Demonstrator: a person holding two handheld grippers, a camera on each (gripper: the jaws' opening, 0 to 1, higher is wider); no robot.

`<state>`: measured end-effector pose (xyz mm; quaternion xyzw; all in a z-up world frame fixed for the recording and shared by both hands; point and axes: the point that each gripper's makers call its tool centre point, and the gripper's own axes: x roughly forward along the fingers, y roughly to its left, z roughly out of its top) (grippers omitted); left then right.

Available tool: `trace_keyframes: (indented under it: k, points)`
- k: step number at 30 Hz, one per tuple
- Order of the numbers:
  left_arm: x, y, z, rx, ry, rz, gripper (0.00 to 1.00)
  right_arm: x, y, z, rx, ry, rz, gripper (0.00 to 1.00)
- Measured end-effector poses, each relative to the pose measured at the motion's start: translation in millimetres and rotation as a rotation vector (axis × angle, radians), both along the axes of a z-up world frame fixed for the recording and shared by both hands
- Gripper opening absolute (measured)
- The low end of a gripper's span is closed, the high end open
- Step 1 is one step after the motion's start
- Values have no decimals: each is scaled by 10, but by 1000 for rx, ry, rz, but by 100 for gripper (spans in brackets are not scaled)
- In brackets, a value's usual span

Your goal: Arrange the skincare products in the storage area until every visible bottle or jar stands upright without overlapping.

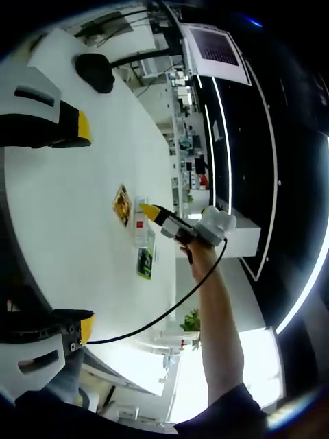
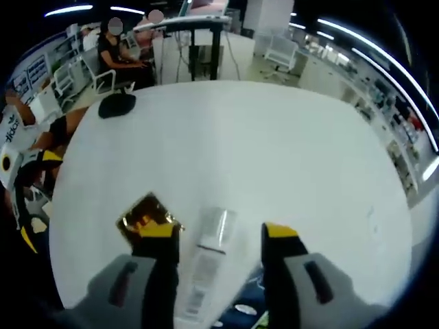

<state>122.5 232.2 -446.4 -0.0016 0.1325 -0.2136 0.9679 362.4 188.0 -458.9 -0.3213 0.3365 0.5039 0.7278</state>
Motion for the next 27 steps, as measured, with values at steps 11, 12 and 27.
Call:
trace_keyframes:
  k: [11,12,27]
  points:
    - [-2,2,-32,-6,3,-7,100,2,86,-89,-15,24,-14,33]
    - [-3,-2,-32,-7,2,-9,100,-7,88,-93,-20,31,-18,32]
    - [-17,-14,-43,-14,1,-21,100,-48,75,-185,-107,71,-21,28]
